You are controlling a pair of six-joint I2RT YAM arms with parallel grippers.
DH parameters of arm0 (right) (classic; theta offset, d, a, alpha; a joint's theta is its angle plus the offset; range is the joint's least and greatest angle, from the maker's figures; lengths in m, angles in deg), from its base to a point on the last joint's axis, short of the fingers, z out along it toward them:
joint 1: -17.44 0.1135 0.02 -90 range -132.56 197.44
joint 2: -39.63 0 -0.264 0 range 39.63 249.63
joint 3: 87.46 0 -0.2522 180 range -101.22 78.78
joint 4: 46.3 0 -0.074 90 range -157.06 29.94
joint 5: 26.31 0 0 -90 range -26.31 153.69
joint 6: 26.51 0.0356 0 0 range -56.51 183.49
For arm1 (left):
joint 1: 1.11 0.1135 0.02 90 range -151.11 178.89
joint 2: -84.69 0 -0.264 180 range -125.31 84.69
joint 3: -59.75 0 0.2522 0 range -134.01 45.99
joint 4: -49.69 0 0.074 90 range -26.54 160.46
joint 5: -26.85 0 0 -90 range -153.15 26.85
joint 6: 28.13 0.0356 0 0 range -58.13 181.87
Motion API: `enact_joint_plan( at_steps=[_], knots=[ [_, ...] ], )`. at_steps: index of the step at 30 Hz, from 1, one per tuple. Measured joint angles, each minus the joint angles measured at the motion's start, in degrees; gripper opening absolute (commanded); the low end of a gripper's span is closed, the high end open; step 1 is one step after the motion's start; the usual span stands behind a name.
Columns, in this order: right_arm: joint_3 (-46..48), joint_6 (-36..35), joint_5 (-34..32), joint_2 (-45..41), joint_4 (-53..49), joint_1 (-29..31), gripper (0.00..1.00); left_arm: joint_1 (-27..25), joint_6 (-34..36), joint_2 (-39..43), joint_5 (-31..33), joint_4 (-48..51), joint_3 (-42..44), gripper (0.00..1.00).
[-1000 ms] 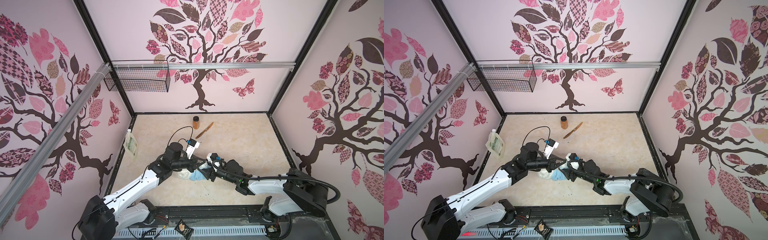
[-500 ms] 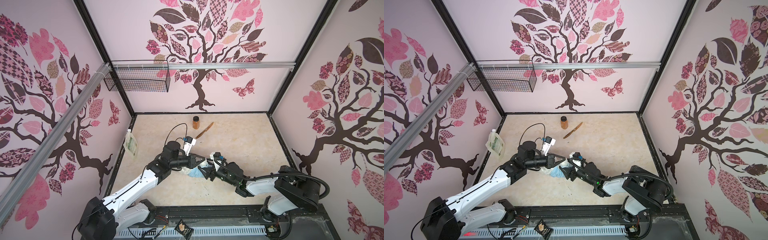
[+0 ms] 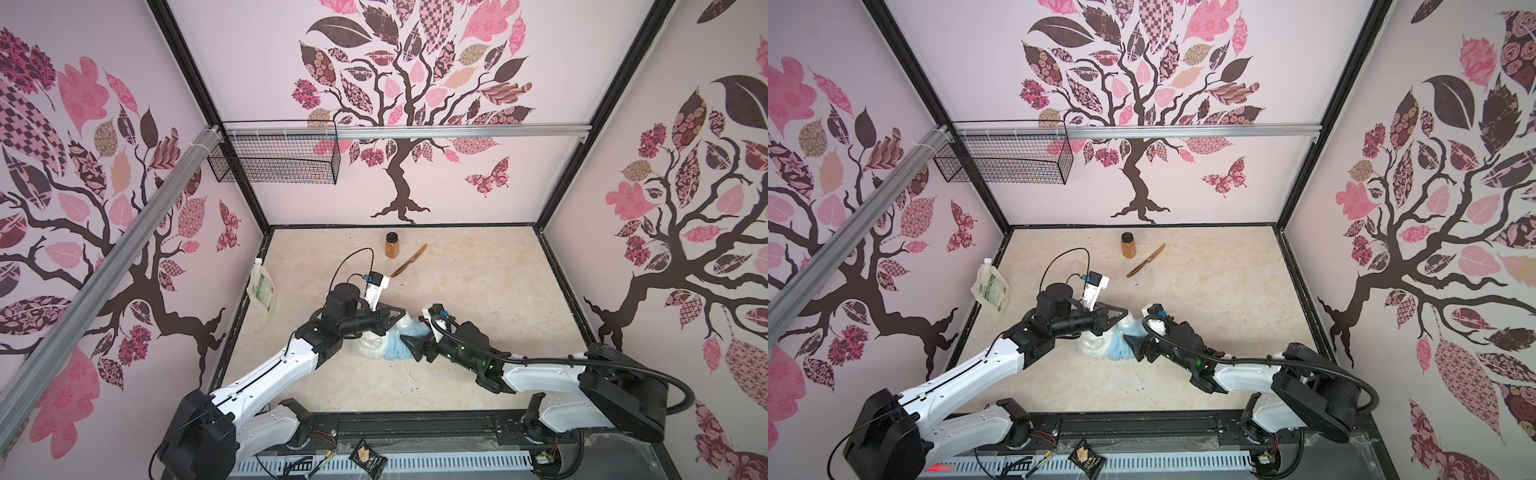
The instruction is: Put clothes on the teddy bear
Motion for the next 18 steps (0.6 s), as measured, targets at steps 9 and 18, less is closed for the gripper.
enact_joint_plan(
  at_steps=[9, 18],
  knots=[
    [-4.1, -3.3, 0.8, -12.7, -15.1, -7.3, 1.0, 3.2, 6.7, -4.7, 3.1, -0.8, -4.0, 0.01],
    [-9.0, -2.6, -7.6, -16.1, -23.8, -10.6, 1.0, -6.5, 7.4, -5.3, 1.4, -4.2, -0.2, 0.43]
  ],
)
